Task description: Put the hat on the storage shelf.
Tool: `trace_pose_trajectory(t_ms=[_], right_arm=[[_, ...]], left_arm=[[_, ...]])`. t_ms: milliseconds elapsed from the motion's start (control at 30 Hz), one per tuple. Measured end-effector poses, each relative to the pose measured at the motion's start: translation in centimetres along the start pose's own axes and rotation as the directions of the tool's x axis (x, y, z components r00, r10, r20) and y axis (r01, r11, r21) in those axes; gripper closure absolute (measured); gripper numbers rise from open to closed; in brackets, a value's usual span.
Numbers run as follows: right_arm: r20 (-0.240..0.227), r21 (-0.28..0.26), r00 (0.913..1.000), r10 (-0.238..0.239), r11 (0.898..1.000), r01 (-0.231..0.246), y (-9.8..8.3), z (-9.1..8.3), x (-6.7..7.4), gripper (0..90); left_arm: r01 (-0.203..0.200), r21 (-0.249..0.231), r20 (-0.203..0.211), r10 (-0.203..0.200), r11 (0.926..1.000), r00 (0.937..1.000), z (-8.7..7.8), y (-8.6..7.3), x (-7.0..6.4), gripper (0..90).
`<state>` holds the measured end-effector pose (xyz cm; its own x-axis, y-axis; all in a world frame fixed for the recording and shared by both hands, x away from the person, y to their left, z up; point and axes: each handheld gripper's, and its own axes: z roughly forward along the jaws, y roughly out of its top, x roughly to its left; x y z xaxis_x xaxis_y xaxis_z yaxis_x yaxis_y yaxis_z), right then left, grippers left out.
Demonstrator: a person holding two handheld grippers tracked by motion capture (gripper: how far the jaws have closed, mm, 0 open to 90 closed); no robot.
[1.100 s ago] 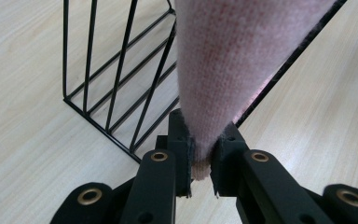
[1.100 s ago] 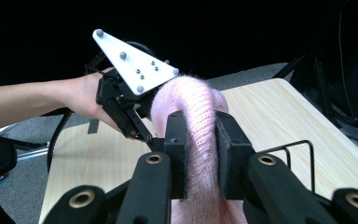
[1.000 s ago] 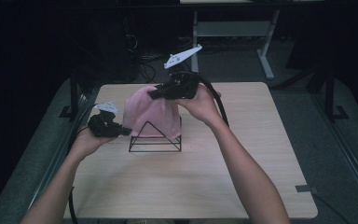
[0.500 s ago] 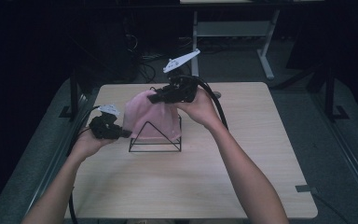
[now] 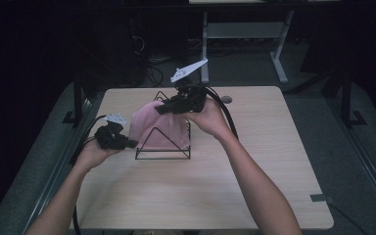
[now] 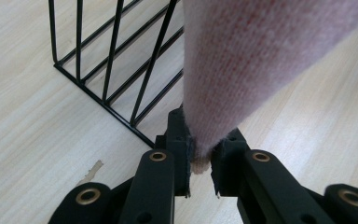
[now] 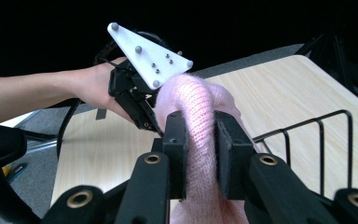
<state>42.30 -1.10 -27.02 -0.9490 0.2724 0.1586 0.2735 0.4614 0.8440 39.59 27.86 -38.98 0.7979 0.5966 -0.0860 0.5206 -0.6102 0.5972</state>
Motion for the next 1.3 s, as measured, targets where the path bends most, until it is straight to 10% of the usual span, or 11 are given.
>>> trace_pose_trajectory(t_ms=[1300], right_arm=[[-0.032, 0.065, 0.9989, 0.035, 0.997, -0.033, -2.1, 2.3, -0.5, 73.6]], left_arm=[[0.008, 0.092, -0.001, -0.008, 0.9958, 1.0000, 3.0, -1.8, 0.7, 78.5]])
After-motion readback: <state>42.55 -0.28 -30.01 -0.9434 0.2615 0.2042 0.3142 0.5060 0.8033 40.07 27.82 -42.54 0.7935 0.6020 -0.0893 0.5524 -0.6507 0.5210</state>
